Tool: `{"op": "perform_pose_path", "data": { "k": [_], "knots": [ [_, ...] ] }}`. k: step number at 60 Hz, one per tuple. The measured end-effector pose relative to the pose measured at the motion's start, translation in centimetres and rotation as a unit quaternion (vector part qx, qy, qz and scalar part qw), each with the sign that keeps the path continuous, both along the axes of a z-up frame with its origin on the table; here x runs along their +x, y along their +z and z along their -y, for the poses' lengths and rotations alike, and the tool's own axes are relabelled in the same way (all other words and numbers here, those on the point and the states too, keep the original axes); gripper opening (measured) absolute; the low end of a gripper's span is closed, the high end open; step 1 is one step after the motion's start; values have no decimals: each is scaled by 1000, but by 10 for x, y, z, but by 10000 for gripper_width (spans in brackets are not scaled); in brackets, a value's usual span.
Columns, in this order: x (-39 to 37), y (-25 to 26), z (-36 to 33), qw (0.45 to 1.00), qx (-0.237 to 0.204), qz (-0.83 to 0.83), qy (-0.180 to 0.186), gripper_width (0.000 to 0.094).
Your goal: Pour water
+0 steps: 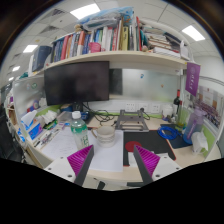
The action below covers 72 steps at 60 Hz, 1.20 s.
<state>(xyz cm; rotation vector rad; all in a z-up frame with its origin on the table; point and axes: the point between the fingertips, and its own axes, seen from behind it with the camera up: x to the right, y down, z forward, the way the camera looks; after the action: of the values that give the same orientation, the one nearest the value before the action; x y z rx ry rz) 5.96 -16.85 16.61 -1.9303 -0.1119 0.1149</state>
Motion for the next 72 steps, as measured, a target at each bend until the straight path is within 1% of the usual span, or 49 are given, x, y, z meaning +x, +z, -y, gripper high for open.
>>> {"op": "perform_pose_path", "data": {
  "k": [6,11,16,22,30,35,38,42,44,51,52,55,58,59,61,62,63,67,68,72],
  "knots": [
    [-35,-16,-4,999,2,-6,42,831],
    [-61,-29,-13,998,-1,-12,56,830],
    [-88,-42,-30,998,0,-22,54,833],
    [-111,-51,-56,999,5,-13,42,832],
    [-133,-54,-94,999,30,14,24,843],
    [-142,-59,-113,999,36,20,9,822],
    [-146,-63,-123,999,39,21,2,767],
    [-144,-66,-134,999,40,21,-17,603],
    [-141,-67,-140,998,44,21,-28,559],
    [-140,-65,-148,997,55,10,-45,505],
    [-140,-65,-149,997,58,11,-46,506],
    [-140,-65,-152,997,66,15,-44,470],
    [-139,-64,-154,996,74,15,-43,418],
    [-139,-64,-155,996,75,14,-44,386],
    [-138,-64,-155,996,76,12,-47,378],
    [-138,-64,-156,996,77,13,-47,356],
    [-138,-64,-156,996,78,14,-45,294],
    [-138,-63,-158,995,83,14,-50,292],
    [-138,-63,-158,995,84,14,-50,267],
    [-139,-63,-159,996,79,12,-49,267]
  ]
}}
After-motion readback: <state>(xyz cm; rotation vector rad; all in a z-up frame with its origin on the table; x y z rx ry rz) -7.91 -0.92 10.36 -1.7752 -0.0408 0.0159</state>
